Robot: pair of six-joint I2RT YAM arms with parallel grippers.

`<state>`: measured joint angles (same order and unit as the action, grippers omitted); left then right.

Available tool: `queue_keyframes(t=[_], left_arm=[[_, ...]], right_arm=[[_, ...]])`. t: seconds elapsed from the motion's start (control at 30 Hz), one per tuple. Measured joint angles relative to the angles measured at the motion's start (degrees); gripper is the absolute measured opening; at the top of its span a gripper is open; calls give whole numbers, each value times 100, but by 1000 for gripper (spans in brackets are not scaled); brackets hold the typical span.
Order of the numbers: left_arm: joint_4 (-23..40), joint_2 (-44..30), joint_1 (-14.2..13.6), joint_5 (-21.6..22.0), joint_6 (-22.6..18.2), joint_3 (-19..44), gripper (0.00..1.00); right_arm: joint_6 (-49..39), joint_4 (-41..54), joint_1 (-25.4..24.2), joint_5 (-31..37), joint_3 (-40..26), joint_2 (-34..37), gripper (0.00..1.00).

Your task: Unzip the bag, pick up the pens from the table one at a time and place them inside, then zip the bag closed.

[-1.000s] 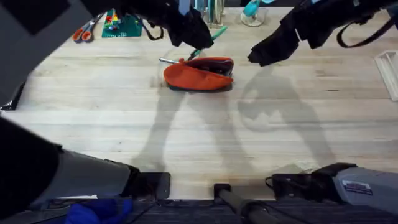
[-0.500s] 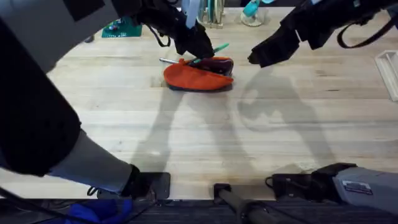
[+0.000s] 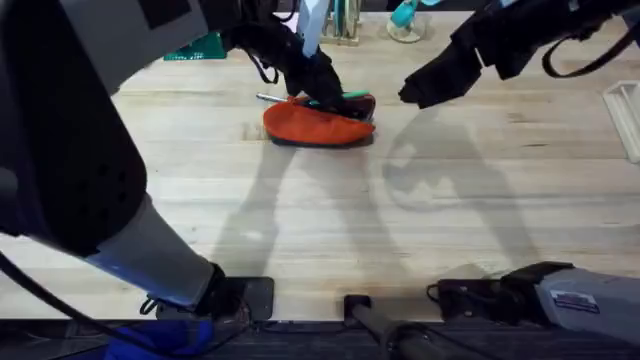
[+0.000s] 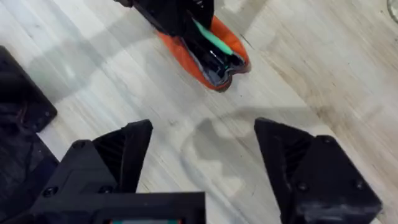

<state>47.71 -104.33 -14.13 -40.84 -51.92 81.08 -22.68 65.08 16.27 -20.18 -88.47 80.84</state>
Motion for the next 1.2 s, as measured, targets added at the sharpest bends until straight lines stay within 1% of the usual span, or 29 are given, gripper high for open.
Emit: queue_keyframes(t=[0.2,0.87,0.93,0.97,1.1,1.13,1.2], left_arm=[[231,0,-56,-3,-17,4,41],[224,0,-63,0,-21,4,43],[225,0,-63,-3,-34,4,187],[224,0,-63,-6,-61,4,299],[226,1,-74,-37,-46,4,927],[230,1,-79,-48,-42,4,976],[231,1,-80,-51,-42,4,991]], right_arm=[[0,0,-1,-1,0,1,996],[0,2,0,-1,0,1,996],[0,2,0,0,0,1,996],[-1,2,0,-1,0,0,996],[0,2,0,0,0,1,996],[0,2,0,0,0,2,996],[0,2,0,0,0,0,996]])
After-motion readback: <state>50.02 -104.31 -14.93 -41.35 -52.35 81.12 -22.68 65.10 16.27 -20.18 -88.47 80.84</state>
